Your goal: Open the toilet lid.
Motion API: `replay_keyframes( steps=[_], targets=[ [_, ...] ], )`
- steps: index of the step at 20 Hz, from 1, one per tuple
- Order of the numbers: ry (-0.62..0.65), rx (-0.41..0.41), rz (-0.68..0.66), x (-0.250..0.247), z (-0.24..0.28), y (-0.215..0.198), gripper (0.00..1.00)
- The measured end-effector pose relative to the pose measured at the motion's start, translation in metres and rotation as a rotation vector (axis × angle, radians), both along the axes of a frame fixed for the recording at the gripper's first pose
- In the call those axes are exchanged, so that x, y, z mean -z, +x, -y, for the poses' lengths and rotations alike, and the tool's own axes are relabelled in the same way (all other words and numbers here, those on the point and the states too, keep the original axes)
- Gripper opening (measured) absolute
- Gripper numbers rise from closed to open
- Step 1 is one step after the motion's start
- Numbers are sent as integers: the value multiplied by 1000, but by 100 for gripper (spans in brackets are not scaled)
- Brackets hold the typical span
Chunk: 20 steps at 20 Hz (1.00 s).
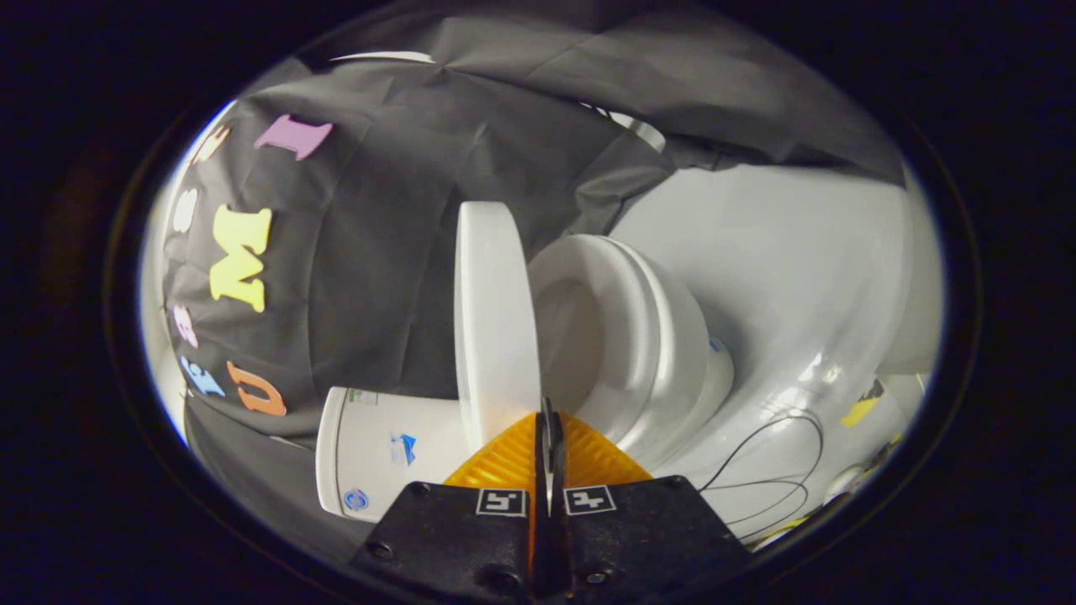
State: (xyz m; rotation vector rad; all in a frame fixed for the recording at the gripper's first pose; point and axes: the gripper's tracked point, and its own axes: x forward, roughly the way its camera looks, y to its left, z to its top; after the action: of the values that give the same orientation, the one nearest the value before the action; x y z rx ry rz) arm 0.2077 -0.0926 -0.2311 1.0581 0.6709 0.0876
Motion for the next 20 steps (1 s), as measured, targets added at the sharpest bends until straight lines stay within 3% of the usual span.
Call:
replay_keyframes(
  steps=[5,20],
  targets=[
    [-114,-44,103,-38,-17,0,4],
    [-247,-33,141,-72,-43,-2,4]
  ],
)
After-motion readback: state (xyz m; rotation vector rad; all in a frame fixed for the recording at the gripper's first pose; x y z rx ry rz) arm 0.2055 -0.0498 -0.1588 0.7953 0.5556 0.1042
